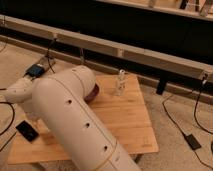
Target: Push the eraser across the table
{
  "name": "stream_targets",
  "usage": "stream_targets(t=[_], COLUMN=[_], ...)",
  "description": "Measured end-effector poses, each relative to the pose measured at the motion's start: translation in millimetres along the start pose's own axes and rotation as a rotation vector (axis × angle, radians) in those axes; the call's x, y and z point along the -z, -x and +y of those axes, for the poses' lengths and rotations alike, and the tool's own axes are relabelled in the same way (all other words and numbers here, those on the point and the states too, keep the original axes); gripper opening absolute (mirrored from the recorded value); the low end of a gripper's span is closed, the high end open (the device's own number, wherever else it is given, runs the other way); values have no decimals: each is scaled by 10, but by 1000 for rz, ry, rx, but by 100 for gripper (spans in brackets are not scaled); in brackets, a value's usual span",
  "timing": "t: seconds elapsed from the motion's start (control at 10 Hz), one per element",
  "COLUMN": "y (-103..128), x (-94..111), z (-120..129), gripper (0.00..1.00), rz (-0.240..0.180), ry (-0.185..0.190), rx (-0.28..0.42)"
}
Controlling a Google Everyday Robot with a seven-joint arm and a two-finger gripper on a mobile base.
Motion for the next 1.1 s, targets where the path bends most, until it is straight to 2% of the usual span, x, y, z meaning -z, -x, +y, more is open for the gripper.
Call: stream_targets(t=[0.5, 1.1], y=[83, 258], x=[-31, -20], z=[133, 329], gripper=[65, 65], rz=[-8, -30], ry=[-1, 22], rx=[35, 73])
